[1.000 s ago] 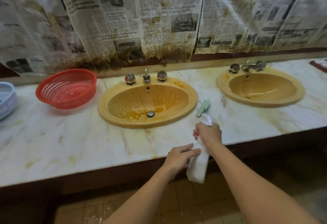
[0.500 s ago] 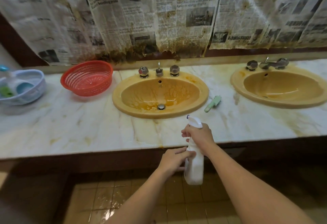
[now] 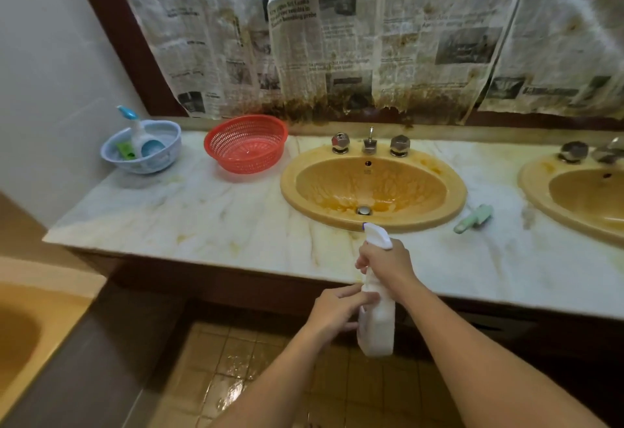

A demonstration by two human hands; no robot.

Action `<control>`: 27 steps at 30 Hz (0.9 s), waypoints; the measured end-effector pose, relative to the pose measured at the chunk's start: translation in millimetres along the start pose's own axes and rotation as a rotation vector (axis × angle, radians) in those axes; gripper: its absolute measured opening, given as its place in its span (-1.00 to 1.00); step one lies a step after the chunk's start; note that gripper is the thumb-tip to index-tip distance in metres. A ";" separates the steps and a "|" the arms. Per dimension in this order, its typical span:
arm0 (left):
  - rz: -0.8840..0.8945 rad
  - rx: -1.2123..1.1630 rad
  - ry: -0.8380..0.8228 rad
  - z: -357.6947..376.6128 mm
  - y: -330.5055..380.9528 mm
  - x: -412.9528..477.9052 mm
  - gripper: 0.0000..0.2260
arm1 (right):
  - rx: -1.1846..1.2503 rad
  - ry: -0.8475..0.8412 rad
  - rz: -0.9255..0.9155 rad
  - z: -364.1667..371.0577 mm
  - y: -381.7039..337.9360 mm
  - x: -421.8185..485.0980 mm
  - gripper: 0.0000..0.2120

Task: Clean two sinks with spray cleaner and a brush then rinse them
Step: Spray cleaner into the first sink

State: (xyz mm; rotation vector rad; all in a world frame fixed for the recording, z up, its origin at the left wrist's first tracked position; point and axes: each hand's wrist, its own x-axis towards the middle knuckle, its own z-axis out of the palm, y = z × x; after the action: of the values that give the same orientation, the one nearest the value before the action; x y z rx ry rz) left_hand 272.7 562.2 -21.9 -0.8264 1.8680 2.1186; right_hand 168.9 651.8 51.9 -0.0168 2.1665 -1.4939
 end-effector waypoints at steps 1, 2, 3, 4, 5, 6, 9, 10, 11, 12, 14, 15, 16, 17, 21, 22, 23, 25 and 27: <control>0.007 -0.008 0.021 -5.1 -0.4 -2.2 -0.42 | 0.001 -0.015 -0.014 5.7 -2.5 -0.1 -0.95; 0.016 -0.016 0.040 -10.4 -0.6 -4.3 -0.40 | 0.003 -0.027 -0.024 11.5 -5.3 -0.3 -0.97; 0.021 -0.025 0.059 -15.8 -0.8 -6.4 -0.38 | 0.005 -0.037 -0.026 17.5 -8.1 -0.2 -0.96; 0.025 -0.037 0.078 -20.4 -0.7 -8.4 -0.35 | 0.002 -0.044 -0.025 23.1 -11.2 -0.8 -0.95; 0.029 -0.050 0.098 -24.6 -1.0 -9.6 -0.33 | -0.004 -0.048 -0.030 28.3 -15.6 -2.9 -0.94; 0.034 -0.065 0.117 -28.6 -1.2 -11.0 -0.30 | -0.011 -0.050 -0.038 33.3 -19.8 -4.5 -0.93; 0.044 -0.091 0.178 -39.1 -0.9 -13.7 -0.17 | -0.004 -0.070 -0.058 45.5 -27.1 -4.8 -0.93; 0.047 -0.097 0.192 -41.9 -0.7 -14.4 -0.15 | 0.007 -0.076 -0.068 48.9 -27.9 -3.4 -0.91; 0.052 -0.098 0.200 -44.0 -0.4 -15.1 -0.15 | 0.017 -0.078 -0.072 51.5 -28.7 -2.3 -0.86; 0.057 -0.100 0.205 -45.3 -0.2 -15.5 -0.15 | 0.022 -0.074 -0.067 53.5 -29.2 -1.1 -0.83; 0.067 -0.106 0.208 -45.4 1.4 -16.2 -0.17 | 0.021 -0.059 -0.069 55.0 -30.5 -0.1 -0.83; 0.071 -0.111 0.208 -44.3 2.4 -15.6 -0.18 | 0.023 -0.060 -0.077 54.3 -31.9 -0.3 -0.85; 0.076 -0.118 0.207 -42.5 3.9 -15.0 -0.20 | 0.025 -0.064 -0.083 52.5 -32.2 1.1 -0.86; 0.081 -0.122 0.207 -40.1 5.8 -13.9 -0.21 | 0.030 -0.068 -0.088 50.2 -32.9 3.1 -0.87; 0.101 -0.114 0.178 -27.6 16.7 -7.0 -0.19 | 0.059 -0.045 -0.071 32.6 -35.4 16.0 -0.72; 0.104 -0.109 0.170 -23.9 19.3 -4.4 -0.21 | 0.052 -0.037 -0.068 27.9 -37.3 17.6 -0.70; 0.105 -0.100 0.162 -20.0 22.0 -1.7 -0.23 | 0.043 -0.022 -0.073 23.5 -39.4 19.2 -0.71; 0.102 -0.091 0.156 -12.4 27.6 3.5 -0.21 | 0.018 0.008 -0.088 15.1 -43.8 19.0 -0.80; 0.092 -0.085 0.164 -5.8 33.1 8.9 -0.17 | 0.037 0.015 -0.104 7.5 -45.3 21.5 -0.77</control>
State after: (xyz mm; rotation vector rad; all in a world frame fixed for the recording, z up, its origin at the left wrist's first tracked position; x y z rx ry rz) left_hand 250.6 548.7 1.3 -0.9778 1.9418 2.2620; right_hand 141.1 621.1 81.2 -0.1079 2.1787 -1.5969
